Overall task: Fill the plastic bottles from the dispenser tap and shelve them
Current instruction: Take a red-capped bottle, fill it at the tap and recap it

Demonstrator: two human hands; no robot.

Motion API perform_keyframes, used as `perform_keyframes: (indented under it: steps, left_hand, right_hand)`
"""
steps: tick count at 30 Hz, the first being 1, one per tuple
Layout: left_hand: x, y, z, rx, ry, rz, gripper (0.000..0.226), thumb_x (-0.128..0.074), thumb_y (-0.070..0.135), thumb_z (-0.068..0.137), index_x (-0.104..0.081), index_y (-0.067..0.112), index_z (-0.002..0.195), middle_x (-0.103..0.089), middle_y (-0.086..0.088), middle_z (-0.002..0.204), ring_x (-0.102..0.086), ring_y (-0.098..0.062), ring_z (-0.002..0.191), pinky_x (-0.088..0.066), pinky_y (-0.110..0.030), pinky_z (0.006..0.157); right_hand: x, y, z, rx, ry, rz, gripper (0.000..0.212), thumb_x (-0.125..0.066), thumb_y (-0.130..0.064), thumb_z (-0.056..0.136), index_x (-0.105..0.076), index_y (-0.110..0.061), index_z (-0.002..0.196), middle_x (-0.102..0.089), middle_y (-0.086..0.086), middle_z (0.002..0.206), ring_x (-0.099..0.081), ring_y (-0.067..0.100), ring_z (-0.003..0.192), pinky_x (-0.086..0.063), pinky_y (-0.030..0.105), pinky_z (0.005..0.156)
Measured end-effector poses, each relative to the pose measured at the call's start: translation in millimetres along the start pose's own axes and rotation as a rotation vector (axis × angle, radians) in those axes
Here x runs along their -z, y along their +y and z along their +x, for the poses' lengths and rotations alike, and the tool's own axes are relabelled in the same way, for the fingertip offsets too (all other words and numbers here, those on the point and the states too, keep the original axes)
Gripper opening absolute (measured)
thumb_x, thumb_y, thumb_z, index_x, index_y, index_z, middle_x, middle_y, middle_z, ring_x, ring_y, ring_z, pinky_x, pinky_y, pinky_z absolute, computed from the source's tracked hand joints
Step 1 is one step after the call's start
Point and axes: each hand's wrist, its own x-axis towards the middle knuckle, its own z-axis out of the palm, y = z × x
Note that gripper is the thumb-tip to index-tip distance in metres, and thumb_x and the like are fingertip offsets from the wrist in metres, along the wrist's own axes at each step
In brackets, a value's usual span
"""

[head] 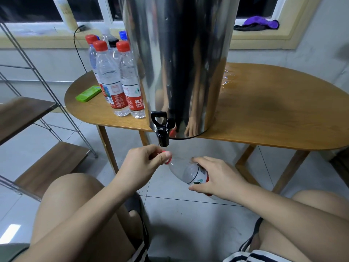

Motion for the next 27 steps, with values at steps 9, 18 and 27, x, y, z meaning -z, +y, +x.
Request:
perform_keyframes:
  steps: [9,18,27]
  left_hand:
    - [36,-19,20,-0.02,0.217,0.138,0.043,-0.066,0.063,0.096,-0.08,0.031,0.121,-0.076,0.014,0.097,-0.068,0.002,0.087,-0.059,-0.03,0.077]
    - [64,-41,77,0.05,0.342,0.214,0.036,-0.088,0.052,0.086,-0.069,0.03,0.106,-0.071,0.014,0.097,-0.065,-0.008,0.088,-0.051,-0.034,0.07]
    - [53,-49,92,-0.002,0.298,0.241,0.025,-0.088,0.036,0.09,-0.076,0.03,0.11,-0.071,0.006,0.108,-0.07,-0.017,0.094,-0.058,-0.04,0.08]
  right_hand:
    - [-19,-9,14,-0.044,0.056,0.175,0.08,-0.086,-0.069,0.069,-0.056,-0.04,0.136,-0.068,-0.019,0.125,-0.065,0.008,0.11,-0.055,0.036,0.095]
    - [-29,-16,22,-0.084,0.034,0.34,0.075,-0.092,-0.061,0.071,-0.05,-0.047,0.131,-0.069,-0.018,0.117,-0.07,0.009,0.1,-0.059,0.035,0.092]
    - [-33,-25,27,-0.086,0.004,0.416,0.073,-0.093,-0.056,0.072,-0.049,-0.049,0.129,-0.071,-0.017,0.122,-0.072,0.007,0.106,-0.06,0.039,0.097]
